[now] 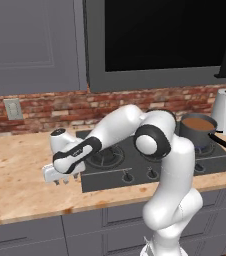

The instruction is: Pick up the sugar cube(s) and place them in the saucepan with hot chocolate.

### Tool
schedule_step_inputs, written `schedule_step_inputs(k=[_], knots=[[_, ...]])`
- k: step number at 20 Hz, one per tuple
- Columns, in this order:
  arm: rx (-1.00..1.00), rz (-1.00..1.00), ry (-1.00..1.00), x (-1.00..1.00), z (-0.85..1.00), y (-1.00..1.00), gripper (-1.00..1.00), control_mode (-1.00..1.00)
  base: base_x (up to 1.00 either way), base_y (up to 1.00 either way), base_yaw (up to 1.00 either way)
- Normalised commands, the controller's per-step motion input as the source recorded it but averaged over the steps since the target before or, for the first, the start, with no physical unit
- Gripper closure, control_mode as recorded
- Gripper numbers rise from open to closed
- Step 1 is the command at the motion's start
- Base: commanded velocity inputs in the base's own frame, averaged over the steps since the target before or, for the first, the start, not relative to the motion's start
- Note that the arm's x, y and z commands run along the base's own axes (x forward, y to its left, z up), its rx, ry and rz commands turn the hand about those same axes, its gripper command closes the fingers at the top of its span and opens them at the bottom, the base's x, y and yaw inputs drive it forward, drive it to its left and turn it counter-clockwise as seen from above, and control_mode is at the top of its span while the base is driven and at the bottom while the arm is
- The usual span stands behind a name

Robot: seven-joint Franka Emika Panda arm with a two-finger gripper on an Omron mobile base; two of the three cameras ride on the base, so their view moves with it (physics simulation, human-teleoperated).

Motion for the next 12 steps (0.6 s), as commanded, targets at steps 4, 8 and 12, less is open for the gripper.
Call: schedule_step_inputs(k=[4, 8, 12], knots=[[0.00, 0.00, 0.00, -0.14, 0.00, 0.00, -1.00, -1.00, 0.00, 0.00, 0.00], [0.00, 0.00, 0.00, -0.23, 0.00, 0.00, -1.00, -1.00, 0.00, 0.00, 0.00], [0.00, 0.00, 0.00, -0.15, 0.00, 0.00, -1.00, -1.00, 0.00, 0.00, 0.00]])
